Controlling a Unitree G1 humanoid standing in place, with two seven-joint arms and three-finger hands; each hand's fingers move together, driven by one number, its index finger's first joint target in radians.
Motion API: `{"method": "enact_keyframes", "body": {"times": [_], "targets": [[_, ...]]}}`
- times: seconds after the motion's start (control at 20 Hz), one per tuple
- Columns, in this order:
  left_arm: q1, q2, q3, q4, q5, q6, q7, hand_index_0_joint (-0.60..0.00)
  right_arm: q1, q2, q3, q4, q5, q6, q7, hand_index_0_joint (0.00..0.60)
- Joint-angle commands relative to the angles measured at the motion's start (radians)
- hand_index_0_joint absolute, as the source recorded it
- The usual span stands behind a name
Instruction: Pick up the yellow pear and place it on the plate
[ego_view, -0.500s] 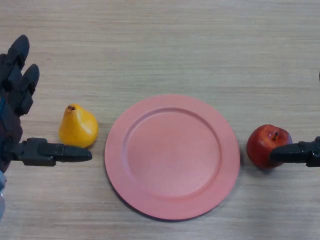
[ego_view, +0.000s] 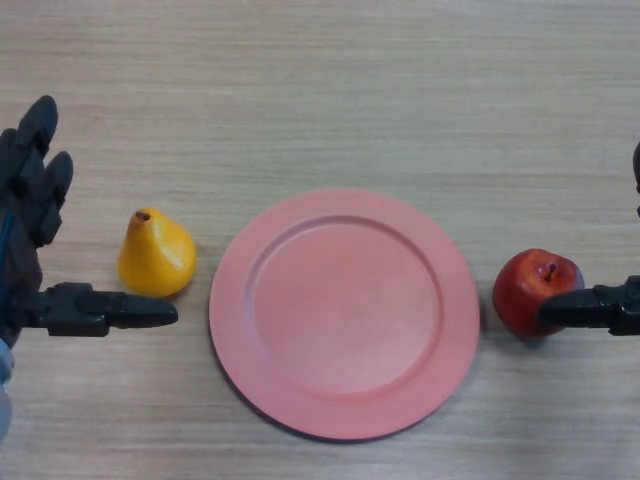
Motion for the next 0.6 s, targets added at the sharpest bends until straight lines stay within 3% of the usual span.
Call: {"method": "enact_keyframes", "body": {"times": [0.05,0.25,0.6], "targets": [[-0.056,0.061,0.043,0.031,0.072,-0.273,0.022,0.0,-0.041,-0.039,-0.054,-0.05,0.005,-0.128,-0.003,0.0],[-0.128,0.105,0.029,0.304,0.167,-0.481,0.065,0.0,-0.04,-0.039,-0.053,-0.042,-0.011,-0.148,0.003,0.0],[-0.276,0.135,-0.038,0.756,0.098,-0.623,0.022,0.0,-0.048,-0.045,-0.045,-0.074,-0.049,-0.121,0.002,0.0]]}}
